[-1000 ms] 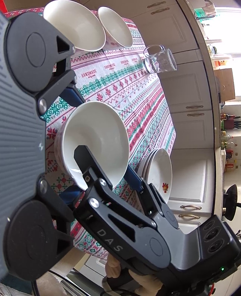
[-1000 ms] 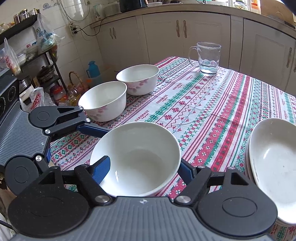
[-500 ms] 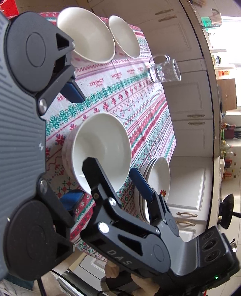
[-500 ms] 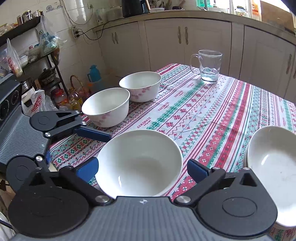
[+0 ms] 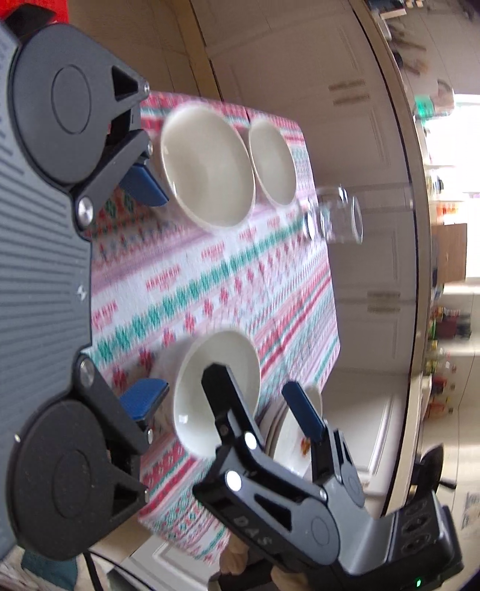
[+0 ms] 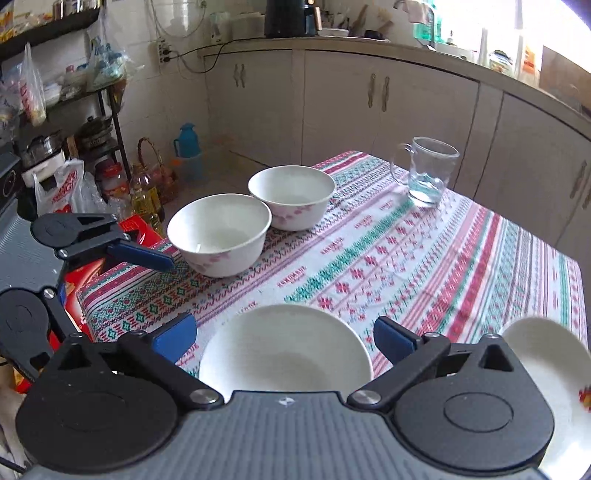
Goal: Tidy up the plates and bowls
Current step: 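Lower the bowl beside the plate stack and open the right gripper, then move the right gripper to the next white bowl and grasp its rim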
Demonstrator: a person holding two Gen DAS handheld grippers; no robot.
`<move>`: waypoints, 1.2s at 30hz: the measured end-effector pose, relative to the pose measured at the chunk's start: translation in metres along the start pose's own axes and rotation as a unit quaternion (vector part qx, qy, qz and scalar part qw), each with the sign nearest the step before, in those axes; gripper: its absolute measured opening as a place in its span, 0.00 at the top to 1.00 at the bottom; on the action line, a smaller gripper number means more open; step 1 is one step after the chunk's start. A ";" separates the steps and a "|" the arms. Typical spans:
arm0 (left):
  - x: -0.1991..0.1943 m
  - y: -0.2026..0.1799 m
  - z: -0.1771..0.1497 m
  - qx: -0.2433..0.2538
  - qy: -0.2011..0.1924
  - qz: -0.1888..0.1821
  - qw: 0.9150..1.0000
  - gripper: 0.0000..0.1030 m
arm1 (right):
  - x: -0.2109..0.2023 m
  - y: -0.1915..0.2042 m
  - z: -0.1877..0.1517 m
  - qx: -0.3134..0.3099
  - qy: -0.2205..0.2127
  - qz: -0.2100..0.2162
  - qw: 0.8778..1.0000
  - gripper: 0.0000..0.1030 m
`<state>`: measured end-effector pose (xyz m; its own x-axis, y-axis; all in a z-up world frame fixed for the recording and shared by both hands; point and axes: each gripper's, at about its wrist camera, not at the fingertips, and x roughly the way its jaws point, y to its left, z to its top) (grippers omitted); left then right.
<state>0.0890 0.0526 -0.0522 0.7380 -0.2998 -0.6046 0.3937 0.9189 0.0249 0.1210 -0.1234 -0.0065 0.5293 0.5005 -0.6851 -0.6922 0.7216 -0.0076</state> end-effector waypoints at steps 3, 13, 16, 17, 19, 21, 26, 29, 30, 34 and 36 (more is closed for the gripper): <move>0.000 0.016 -0.003 -0.015 0.000 0.026 1.000 0.04 | 0.009 0.008 0.012 -0.016 0.003 -0.002 1.000 0.00; 0.006 0.057 -0.010 -0.026 0.007 0.059 0.998 0.04 | 0.044 0.028 0.048 -0.045 0.010 0.011 0.999 0.00; 0.010 0.063 -0.010 -0.017 0.008 0.060 0.998 0.04 | 0.055 0.031 0.055 -0.046 0.012 0.014 0.999 0.00; 0.012 0.064 -0.009 -0.013 0.007 0.059 0.998 0.04 | 0.058 0.032 0.057 -0.046 0.013 0.014 0.999 0.00; 0.017 0.066 -0.008 -0.007 0.007 0.057 0.998 0.04 | 0.064 0.032 0.061 -0.047 0.014 0.017 0.999 0.00; 0.020 0.068 -0.007 -0.001 0.005 0.055 0.998 0.04 | 0.069 0.032 0.065 -0.045 0.012 0.021 0.999 0.00; 0.030 0.071 -0.005 0.011 0.003 0.046 0.999 0.04 | 0.084 0.030 0.075 -0.036 0.016 0.031 0.999 0.00; 0.034 0.072 -0.004 0.012 0.003 0.035 0.999 0.04 | 0.094 0.030 0.080 -0.033 0.025 0.036 0.998 0.00; 0.035 0.072 -0.004 0.012 0.003 0.033 0.999 0.04 | 0.097 0.030 0.080 -0.034 0.027 0.038 0.998 0.00; 0.037 0.074 -0.003 0.013 -0.005 0.025 1.000 0.04 | 0.107 0.031 0.083 -0.039 0.035 0.044 0.998 0.00; 0.039 0.075 -0.003 0.014 -0.006 0.023 1.000 0.05 | 0.113 0.031 0.085 -0.039 0.042 0.048 0.997 0.02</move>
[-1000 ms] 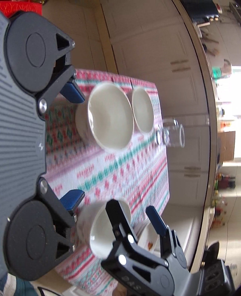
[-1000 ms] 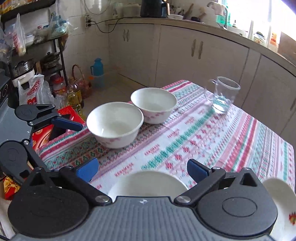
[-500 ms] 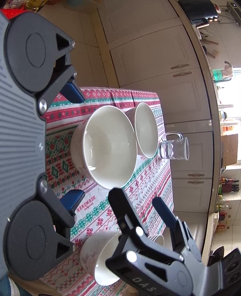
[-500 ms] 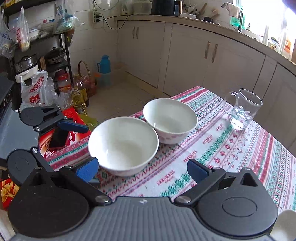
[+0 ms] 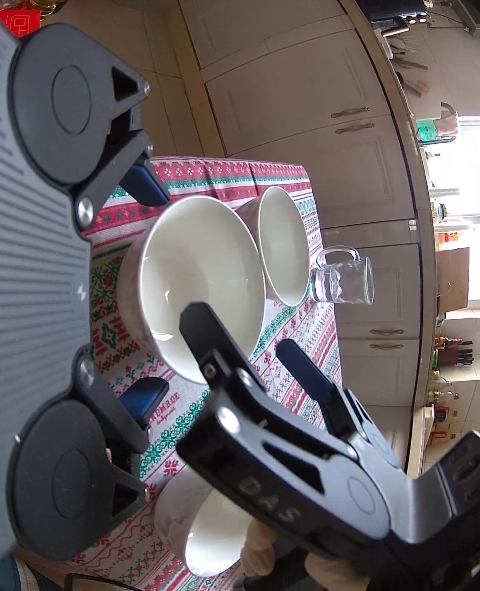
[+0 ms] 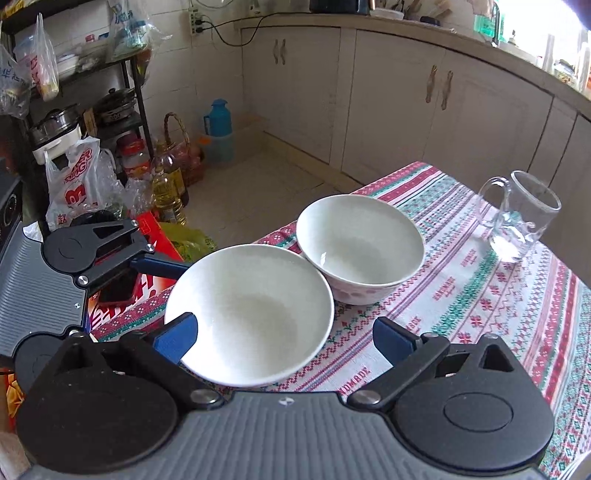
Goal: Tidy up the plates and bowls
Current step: 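Move the right gripper to the next white bowl and grasp its rim, then lift the second bowl with the right gripper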
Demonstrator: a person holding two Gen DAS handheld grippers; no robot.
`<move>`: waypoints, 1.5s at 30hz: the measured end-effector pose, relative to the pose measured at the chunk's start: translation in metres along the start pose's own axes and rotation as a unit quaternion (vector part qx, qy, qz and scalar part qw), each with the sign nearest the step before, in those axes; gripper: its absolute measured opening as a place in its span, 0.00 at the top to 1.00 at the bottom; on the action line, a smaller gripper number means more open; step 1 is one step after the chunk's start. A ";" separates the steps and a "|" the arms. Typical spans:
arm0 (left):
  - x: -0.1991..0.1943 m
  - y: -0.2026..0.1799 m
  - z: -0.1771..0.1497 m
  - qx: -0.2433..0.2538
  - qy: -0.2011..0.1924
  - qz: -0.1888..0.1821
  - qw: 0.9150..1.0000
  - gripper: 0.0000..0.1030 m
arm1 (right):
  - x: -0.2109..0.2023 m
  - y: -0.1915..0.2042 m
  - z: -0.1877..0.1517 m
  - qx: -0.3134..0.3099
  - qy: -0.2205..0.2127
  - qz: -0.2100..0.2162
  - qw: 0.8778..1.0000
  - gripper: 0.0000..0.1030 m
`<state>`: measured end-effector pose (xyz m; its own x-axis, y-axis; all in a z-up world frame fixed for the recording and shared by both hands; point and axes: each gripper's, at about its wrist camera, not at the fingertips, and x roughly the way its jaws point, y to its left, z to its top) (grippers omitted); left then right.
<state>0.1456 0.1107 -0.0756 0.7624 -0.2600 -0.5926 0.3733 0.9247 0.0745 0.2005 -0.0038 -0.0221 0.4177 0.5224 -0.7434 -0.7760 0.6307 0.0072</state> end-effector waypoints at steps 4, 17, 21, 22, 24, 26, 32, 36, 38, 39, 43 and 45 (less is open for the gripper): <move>0.001 0.003 0.000 -0.002 -0.003 -0.004 1.000 0.07 | 0.009 -0.001 0.004 0.005 0.008 0.009 1.000 0.08; 0.001 0.005 0.000 -0.002 -0.005 -0.010 1.000 0.13 | 0.024 -0.008 0.003 0.021 0.031 0.031 0.999 0.32; 0.001 0.005 0.001 0.000 -0.003 -0.010 1.000 0.13 | 0.023 -0.006 0.004 0.020 0.032 0.031 0.999 0.33; 0.001 0.004 0.002 0.001 -0.003 -0.010 1.000 0.13 | 0.024 -0.006 0.004 0.019 0.032 0.031 0.999 0.33; -0.001 0.004 0.003 0.004 -0.004 -0.011 1.000 0.13 | 0.023 -0.006 0.003 0.020 0.033 0.030 0.999 0.33; -0.002 0.002 0.005 0.007 -0.004 -0.011 1.000 0.13 | 0.021 -0.006 0.003 0.020 0.033 0.029 0.999 0.33; -0.011 -0.007 0.012 0.019 -0.010 -0.012 1.000 0.13 | 0.007 -0.006 0.000 0.022 0.023 0.025 0.999 0.33; -0.020 -0.016 0.016 0.029 -0.013 -0.017 0.999 0.13 | -0.008 -0.003 -0.003 0.022 0.015 0.019 0.999 0.33; -0.025 -0.022 0.019 0.033 -0.015 -0.021 0.999 0.13 | -0.017 -0.003 -0.006 0.023 0.012 0.015 1.000 0.33; -0.027 -0.025 0.021 0.035 -0.016 -0.024 0.999 0.13 | -0.021 -0.003 -0.007 0.024 0.009 0.013 1.000 0.33; -0.036 -0.037 0.026 0.042 -0.021 -0.034 0.998 0.13 | -0.040 -0.001 -0.014 0.026 0.003 0.004 1.000 0.33; -0.040 -0.043 0.028 0.047 -0.023 -0.039 0.998 0.13 | -0.050 -0.001 -0.018 0.028 0.000 -0.001 1.000 0.33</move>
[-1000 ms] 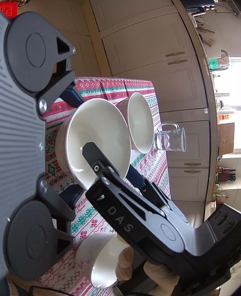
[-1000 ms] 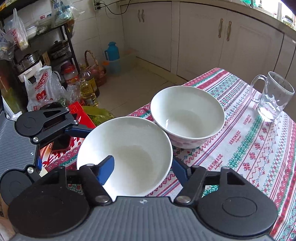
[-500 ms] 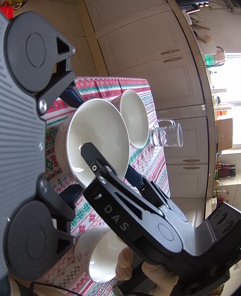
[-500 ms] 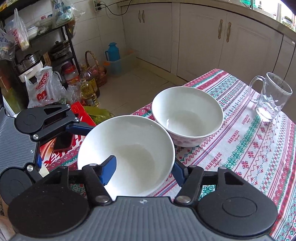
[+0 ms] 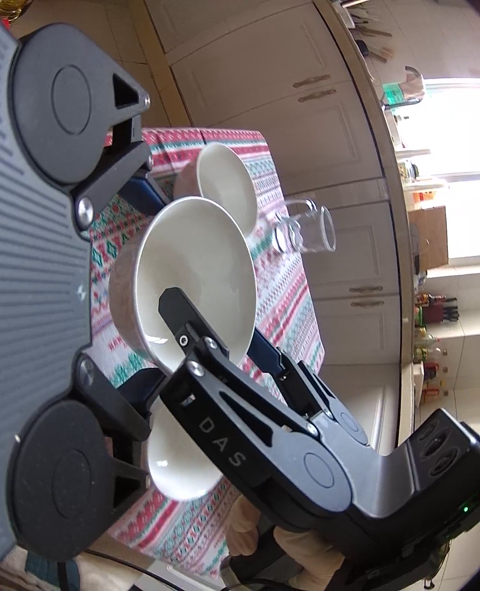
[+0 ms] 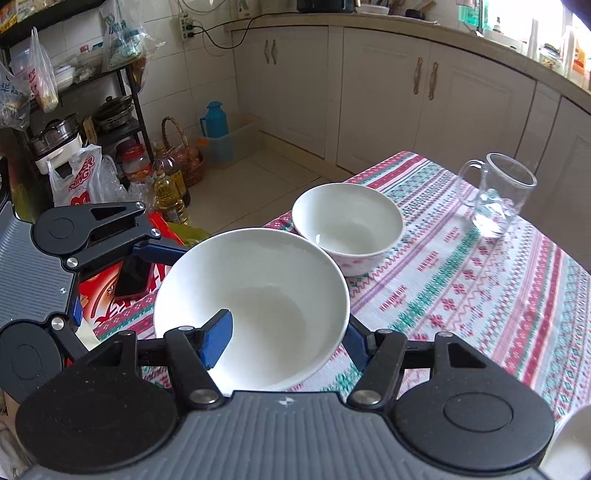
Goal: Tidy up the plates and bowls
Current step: 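Lift the second bowl with the right gripper, then carry the bowl with the right gripper and lower it into the first bowl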
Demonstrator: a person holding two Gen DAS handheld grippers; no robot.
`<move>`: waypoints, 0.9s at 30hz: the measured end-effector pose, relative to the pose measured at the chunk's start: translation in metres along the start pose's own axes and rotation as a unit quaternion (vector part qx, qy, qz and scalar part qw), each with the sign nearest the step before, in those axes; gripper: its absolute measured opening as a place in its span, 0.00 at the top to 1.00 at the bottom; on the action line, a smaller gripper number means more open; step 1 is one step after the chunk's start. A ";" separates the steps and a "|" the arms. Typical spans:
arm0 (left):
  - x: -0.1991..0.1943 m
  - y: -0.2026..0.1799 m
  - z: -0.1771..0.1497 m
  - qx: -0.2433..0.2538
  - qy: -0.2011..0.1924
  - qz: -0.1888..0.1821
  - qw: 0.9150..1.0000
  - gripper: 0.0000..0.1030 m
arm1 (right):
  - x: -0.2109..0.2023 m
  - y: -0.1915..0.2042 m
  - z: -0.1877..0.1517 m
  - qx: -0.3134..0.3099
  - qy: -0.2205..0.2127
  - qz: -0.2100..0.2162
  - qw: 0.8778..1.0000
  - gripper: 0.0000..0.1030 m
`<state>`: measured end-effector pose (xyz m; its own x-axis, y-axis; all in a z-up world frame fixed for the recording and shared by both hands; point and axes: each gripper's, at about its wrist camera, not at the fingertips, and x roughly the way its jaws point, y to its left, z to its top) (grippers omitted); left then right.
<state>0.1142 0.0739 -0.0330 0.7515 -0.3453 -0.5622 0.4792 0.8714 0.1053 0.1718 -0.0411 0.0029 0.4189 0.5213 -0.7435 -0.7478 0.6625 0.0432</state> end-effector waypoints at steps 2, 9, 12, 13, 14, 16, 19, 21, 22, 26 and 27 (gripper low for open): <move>-0.003 -0.006 0.003 0.004 0.000 -0.004 1.000 0.13 | -0.009 0.000 -0.004 0.001 -0.003 -0.005 1.000 0.33; -0.007 -0.028 0.010 0.013 -0.003 -0.024 1.000 0.13 | -0.036 -0.004 -0.023 0.013 -0.013 -0.018 1.000 0.33; -0.006 -0.036 0.013 0.017 -0.004 -0.032 0.999 0.13 | -0.045 -0.005 -0.031 0.019 -0.013 -0.024 0.999 0.33; -0.006 -0.039 0.014 0.018 -0.004 -0.034 0.999 0.13 | -0.047 -0.006 -0.033 0.020 -0.014 -0.027 0.999 0.33; -0.006 -0.042 0.014 0.020 -0.005 -0.037 0.999 0.13 | -0.050 -0.006 -0.035 0.022 -0.015 -0.029 0.999 0.33; -0.005 -0.047 0.015 0.022 -0.005 -0.043 0.999 0.13 | -0.056 -0.008 -0.039 0.025 -0.017 -0.033 0.999 0.33; -0.002 -0.054 0.018 0.024 -0.004 -0.053 0.998 0.13 | -0.063 -0.012 -0.046 0.031 -0.019 -0.040 0.999 0.33; 0.002 -0.058 0.020 0.023 -0.002 -0.060 0.998 0.13 | -0.068 -0.013 -0.051 0.034 -0.019 -0.046 0.998 0.32; 0.003 -0.060 0.020 0.023 -0.002 -0.063 0.998 0.13 | -0.070 -0.014 -0.053 0.036 -0.019 -0.048 0.998 0.32; 0.010 -0.068 0.022 0.024 0.002 -0.076 0.997 0.13 | -0.076 -0.020 -0.062 0.046 -0.017 -0.058 0.997 0.32; 0.011 -0.070 0.023 0.022 0.003 -0.079 0.997 0.13 | -0.077 -0.021 -0.064 0.048 -0.016 -0.060 0.997 0.32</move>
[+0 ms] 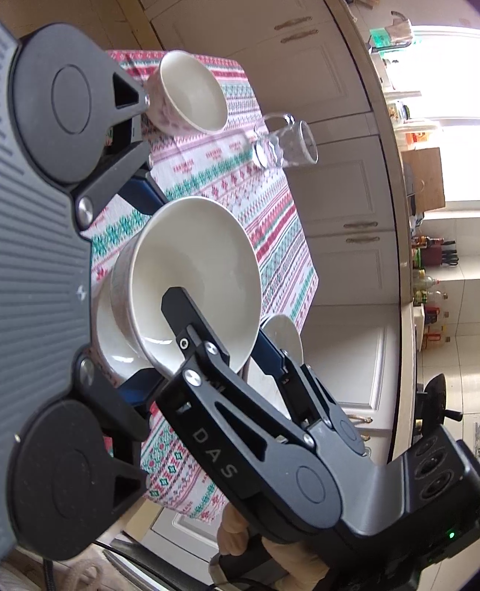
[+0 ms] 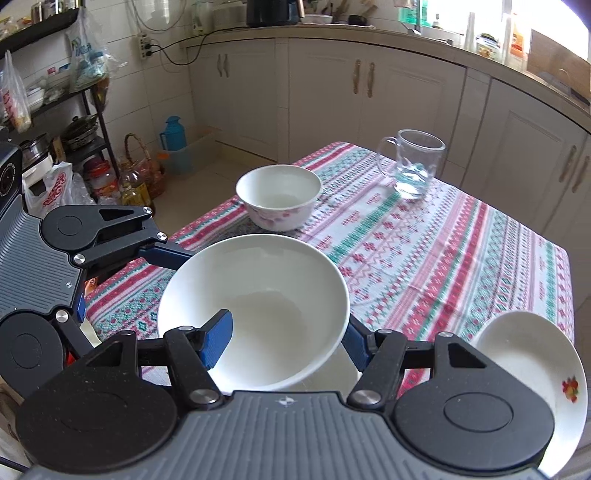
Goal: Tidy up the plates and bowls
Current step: 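Carry the bowl with the right gripper and lower it into the first bowl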
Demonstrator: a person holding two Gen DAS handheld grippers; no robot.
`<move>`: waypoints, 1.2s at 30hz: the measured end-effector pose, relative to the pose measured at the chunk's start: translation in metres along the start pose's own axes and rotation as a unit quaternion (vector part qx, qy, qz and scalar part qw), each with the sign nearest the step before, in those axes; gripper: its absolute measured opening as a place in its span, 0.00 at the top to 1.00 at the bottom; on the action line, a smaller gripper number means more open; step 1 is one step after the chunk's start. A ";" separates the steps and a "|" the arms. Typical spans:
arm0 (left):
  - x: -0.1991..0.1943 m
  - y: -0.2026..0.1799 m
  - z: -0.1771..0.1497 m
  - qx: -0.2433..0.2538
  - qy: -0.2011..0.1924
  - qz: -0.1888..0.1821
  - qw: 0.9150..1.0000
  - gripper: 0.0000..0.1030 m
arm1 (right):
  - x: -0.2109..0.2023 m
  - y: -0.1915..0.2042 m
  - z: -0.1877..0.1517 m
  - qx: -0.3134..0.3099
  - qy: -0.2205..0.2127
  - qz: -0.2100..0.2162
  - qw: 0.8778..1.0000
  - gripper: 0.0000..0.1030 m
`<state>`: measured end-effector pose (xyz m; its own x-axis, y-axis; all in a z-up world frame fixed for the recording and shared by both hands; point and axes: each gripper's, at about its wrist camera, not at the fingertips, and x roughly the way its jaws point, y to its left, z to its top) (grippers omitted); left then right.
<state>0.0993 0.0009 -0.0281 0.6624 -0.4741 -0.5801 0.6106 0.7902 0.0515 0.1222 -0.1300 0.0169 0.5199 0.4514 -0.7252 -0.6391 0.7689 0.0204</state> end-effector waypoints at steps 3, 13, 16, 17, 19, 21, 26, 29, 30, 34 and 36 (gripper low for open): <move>0.005 -0.005 0.000 -0.005 0.004 -0.007 1.000 0.13 | -0.001 -0.005 -0.006 0.005 0.004 -0.006 1.000 0.32; 0.016 -0.013 -0.004 -0.009 0.025 -0.006 1.000 0.13 | 0.004 -0.015 -0.022 0.018 0.016 -0.002 1.000 0.32; 0.017 -0.012 -0.004 -0.018 0.027 -0.009 0.999 0.13 | 0.006 -0.015 -0.023 0.018 0.016 0.000 1.000 0.32; 0.018 -0.012 -0.003 -0.021 0.028 -0.009 0.999 0.13 | 0.007 -0.016 -0.023 0.018 0.017 0.000 1.000 0.32; 0.018 -0.011 -0.003 -0.021 0.028 -0.009 0.999 0.13 | 0.009 -0.017 -0.024 0.018 0.018 0.000 1.000 0.32; 0.019 -0.009 -0.003 -0.024 0.029 -0.011 0.999 0.13 | 0.010 -0.017 -0.024 0.019 0.019 0.000 1.000 0.32; 0.022 -0.005 -0.003 -0.037 0.032 -0.020 0.999 0.13 | 0.014 -0.016 -0.025 0.015 0.020 -0.003 1.000 0.32; 0.023 -0.004 -0.003 -0.034 0.032 -0.022 0.999 0.12 | 0.015 -0.015 -0.025 0.013 0.021 -0.006 1.000 0.32; 0.024 -0.004 -0.003 -0.033 0.032 -0.023 0.999 0.12 | 0.015 -0.015 -0.026 0.013 0.021 -0.006 1.000 0.31; 0.024 -0.003 -0.004 -0.030 0.033 -0.027 0.999 0.12 | 0.015 -0.015 -0.026 0.014 0.021 -0.006 1.000 0.31; 0.025 -0.003 -0.003 -0.030 0.034 -0.029 0.999 0.11 | 0.014 -0.015 -0.026 0.014 0.021 -0.006 1.000 0.31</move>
<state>0.1123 -0.0120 -0.0454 0.5945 -0.4933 -0.6350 0.6186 0.7851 -0.0308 0.1247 -0.1469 -0.0118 0.5028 0.4236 -0.7535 -0.6168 0.7865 0.0306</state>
